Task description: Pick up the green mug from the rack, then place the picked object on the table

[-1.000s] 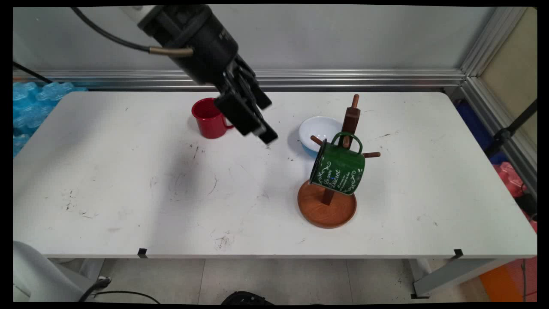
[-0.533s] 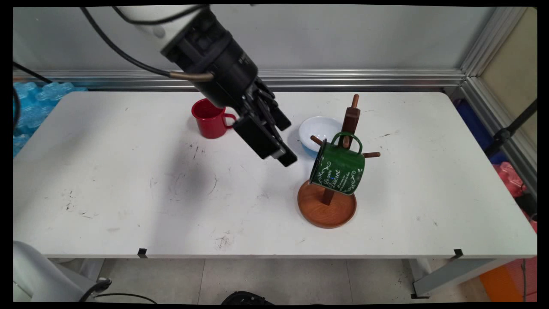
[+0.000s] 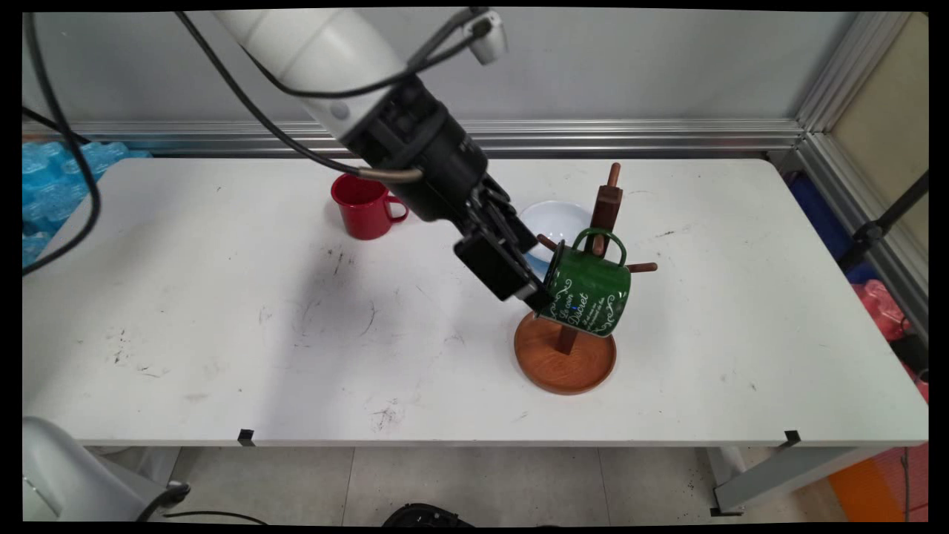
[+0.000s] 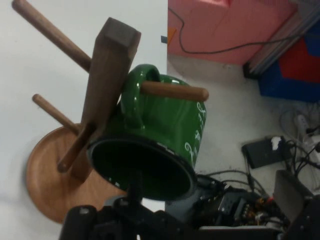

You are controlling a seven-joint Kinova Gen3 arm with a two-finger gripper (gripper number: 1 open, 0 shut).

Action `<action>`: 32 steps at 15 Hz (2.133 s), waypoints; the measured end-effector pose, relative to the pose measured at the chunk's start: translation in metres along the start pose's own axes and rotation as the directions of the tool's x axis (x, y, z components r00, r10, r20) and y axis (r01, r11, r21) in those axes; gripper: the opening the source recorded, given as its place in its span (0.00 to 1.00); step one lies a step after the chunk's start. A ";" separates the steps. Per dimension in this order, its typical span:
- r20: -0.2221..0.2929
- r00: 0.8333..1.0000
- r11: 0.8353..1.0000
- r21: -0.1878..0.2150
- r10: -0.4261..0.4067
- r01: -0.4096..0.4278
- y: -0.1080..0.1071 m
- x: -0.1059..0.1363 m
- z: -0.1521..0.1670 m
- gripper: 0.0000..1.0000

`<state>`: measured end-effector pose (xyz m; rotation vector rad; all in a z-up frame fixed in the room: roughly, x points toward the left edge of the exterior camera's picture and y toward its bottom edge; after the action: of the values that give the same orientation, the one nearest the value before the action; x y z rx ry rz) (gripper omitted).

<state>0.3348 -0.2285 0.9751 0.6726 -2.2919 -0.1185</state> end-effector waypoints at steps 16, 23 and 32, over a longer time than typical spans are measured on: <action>-0.081 0.981 0.981 -0.090 -0.177 0.170 -0.010 -0.013 0.037 0.00; -0.086 0.977 0.978 -0.092 -0.196 0.188 -0.013 -0.019 0.037 0.00; -0.079 0.976 0.973 -0.126 -0.204 0.193 0.002 -0.024 0.032 0.00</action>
<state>0.3262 -0.2186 0.9370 0.8278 -2.1081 -0.3089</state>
